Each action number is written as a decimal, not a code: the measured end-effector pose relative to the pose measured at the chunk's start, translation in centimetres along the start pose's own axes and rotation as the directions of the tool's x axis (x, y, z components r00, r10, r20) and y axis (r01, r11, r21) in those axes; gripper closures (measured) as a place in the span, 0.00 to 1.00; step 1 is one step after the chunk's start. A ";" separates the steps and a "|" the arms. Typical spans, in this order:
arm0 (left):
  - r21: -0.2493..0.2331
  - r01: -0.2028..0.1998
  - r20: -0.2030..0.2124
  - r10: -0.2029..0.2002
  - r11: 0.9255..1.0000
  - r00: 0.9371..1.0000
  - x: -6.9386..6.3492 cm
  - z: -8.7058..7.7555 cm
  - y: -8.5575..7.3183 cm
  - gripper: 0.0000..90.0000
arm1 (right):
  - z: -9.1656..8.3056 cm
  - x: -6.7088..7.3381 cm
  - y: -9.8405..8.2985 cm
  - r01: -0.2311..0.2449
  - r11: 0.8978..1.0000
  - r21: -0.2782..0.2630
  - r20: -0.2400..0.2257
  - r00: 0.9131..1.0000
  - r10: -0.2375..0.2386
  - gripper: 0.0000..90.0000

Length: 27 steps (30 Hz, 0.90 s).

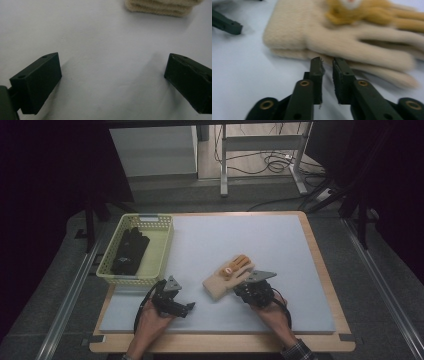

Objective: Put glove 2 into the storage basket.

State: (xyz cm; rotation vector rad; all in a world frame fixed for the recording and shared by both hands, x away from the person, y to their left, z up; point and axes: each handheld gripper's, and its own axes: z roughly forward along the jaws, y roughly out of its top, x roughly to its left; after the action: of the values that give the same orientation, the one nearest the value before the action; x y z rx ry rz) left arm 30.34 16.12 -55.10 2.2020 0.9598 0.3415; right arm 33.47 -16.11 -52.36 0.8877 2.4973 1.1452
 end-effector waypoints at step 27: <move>-0.002 0.005 0.002 -0.005 1.000 1.000 0.0 0.0 0.0 0.01 | -5.4 -6.8 -5.1 -0.102 0.995 0.023 0.232 0.968 0.093 0.26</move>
State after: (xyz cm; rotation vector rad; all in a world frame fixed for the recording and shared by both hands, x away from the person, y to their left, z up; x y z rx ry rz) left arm 30.36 16.10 -55.11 2.1974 0.9635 0.3382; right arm 34.19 -26.15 -52.83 1.0969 2.3144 0.9671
